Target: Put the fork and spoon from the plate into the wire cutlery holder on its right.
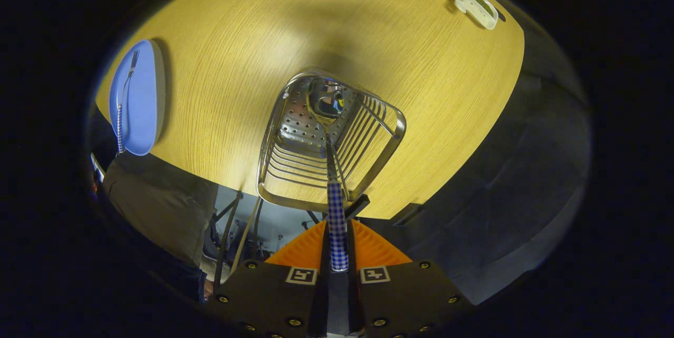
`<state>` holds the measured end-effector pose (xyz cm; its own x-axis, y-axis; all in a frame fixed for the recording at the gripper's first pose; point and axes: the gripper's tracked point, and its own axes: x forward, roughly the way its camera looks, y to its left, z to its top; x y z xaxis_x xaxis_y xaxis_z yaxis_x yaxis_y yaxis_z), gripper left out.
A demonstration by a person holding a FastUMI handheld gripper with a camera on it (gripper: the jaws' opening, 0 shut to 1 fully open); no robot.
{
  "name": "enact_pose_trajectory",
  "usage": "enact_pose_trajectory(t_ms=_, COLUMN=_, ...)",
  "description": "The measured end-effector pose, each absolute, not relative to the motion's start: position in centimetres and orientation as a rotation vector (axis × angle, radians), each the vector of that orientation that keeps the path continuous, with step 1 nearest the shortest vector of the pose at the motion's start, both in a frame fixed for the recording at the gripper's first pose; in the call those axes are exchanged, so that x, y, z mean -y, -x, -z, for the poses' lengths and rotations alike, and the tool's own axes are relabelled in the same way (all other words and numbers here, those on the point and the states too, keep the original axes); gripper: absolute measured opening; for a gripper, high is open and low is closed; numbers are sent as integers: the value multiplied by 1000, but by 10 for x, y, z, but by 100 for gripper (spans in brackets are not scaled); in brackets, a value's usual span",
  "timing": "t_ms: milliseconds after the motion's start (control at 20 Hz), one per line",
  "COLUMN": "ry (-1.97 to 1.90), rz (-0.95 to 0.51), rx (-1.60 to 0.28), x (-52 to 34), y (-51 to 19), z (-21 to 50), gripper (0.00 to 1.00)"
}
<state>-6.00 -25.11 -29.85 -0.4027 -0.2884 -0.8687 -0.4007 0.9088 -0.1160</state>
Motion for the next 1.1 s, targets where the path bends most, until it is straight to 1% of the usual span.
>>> enact_pose_trajectory(t_ms=150, ry=461, rz=-126, rx=-1991, x=250, y=59, z=286, gripper=17)
enact_pose_trajectory(t_ms=200, ry=447, rz=-125, rx=-1973, x=250, y=59, z=280, gripper=31)
enact_pose_trajectory(t_ms=250, ry=420, rz=-123, rx=-1945, x=249, y=62, z=279, gripper=37)
enact_pose_trajectory(t_ms=400, ry=384, rz=-108, rx=-1823, x=244, y=66, z=264, gripper=96)
enact_pose_trajectory(t_ms=600, ry=229, rz=-75, rx=-1657, x=209, y=69, z=232, gripper=96)
enact_pose_trajectory(t_ms=750, ry=156, rz=-76, rx=-1576, x=175, y=88, z=225, gripper=97)
enact_pose_trajectory(t_ms=1100, ry=47, rz=-170, rx=-1566, x=93, y=130, z=235, gripper=97)
